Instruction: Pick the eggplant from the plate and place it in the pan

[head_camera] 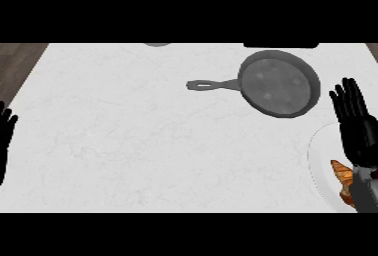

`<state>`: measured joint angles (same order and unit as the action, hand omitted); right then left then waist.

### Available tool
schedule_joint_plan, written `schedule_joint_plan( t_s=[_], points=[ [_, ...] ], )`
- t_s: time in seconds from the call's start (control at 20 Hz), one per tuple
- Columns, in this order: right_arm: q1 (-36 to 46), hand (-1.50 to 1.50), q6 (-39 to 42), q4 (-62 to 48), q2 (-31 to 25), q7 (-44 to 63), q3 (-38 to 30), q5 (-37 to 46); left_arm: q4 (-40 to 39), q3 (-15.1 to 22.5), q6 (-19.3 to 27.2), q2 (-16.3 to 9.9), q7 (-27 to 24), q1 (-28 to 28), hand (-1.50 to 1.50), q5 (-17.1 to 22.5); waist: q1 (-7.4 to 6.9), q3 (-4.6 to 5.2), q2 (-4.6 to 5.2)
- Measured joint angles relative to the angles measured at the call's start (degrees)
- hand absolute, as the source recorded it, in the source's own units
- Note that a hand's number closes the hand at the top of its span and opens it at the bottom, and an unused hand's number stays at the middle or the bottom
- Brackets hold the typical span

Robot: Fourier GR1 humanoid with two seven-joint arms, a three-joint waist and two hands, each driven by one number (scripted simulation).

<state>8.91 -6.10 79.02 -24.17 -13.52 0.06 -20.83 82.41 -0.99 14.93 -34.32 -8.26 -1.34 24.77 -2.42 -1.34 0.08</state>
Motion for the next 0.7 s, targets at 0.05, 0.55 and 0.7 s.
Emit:
schedule_joint_plan(
  t_s=[0.05, 0.55, 0.7],
  points=[
    [0.8, -1.5, 2.2, -1.2, -0.2, -0.3, 0.1, -0.6, -0.1, 0.1, 0.3, -0.3, 1.0, 0.3, 0.0, -0.5, 0.36, 0.26, 0.02],
    [6.6, 1.5, 17.3, -4.2, -11.6, 0.2, -0.9, -1.2, -4.4, 6.1, 1.3, -2.6, 9.9, 0.8, 0.0, -5.9, 3.57, 1.32, 0.63],
    [4.8, -1.5, 24.1, -11.5, -13.4, -4.8, -5.8, -5.6, -6.4, 7.8, 1.7, -2.1, 13.0, 3.1, 0.0, -7.5, 3.61, 1.2, 0.63]
  ],
)
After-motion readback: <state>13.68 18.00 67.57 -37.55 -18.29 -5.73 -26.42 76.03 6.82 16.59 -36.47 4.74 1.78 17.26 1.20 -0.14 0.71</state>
